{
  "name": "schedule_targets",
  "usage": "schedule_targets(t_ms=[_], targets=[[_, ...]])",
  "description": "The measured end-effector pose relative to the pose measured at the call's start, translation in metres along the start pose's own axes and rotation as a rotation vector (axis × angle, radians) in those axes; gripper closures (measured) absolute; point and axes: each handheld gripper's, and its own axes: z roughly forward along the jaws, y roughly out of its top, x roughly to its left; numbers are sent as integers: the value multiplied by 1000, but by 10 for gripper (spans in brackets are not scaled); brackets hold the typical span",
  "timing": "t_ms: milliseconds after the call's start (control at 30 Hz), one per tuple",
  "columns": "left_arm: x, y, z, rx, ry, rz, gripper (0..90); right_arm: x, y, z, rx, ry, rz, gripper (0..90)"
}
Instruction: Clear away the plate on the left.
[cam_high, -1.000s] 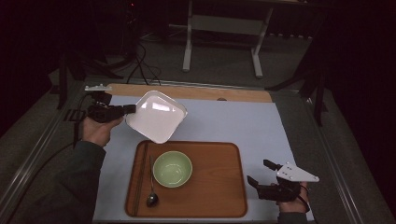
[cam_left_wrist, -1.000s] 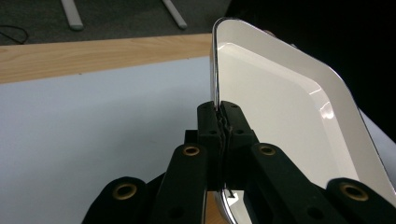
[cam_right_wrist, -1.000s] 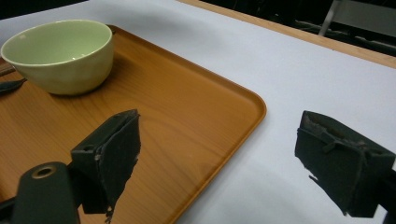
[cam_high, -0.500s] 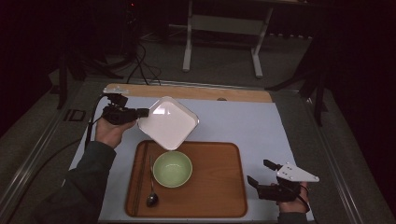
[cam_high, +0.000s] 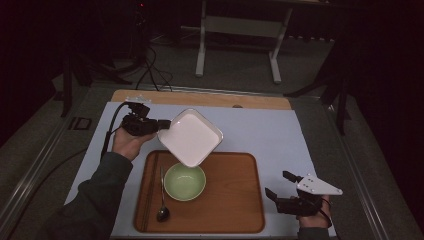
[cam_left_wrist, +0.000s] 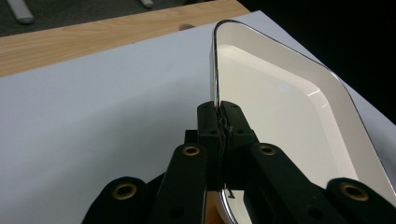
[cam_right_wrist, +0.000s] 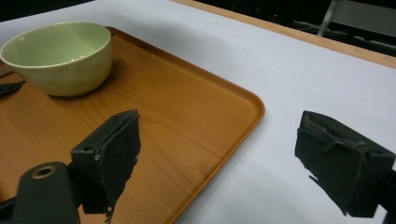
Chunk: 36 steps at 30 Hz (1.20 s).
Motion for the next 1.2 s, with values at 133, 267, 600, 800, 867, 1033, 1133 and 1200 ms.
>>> schedule_targets(t_ms=[133,267,600,800,867,1033,1133,1200], targets=[[-8,1,8,22,-8,32,890,0,0,0,-1,0,1,138],[-16,0,17,42,-23,58,890,0,0,-1,-3,-1,2,138],[-33,-1,34,66,-66,94,890,-1,-1,-3,-3,-5,5,138],[-41,-1,40,72,-92,112,890,0,-1,-3,-4,-7,6,138],[-43,-1,42,70,-102,115,890,0,-2,-4,-5,-8,5,138],[-48,-1,45,69,-125,128,890,0,-2,-4,-5,-8,7,138],[-52,0,47,73,-136,140,890,0,-2,-4,-4,-7,5,138],[-54,0,48,81,-144,150,890,0,-2,-4,-4,-8,6,138]])
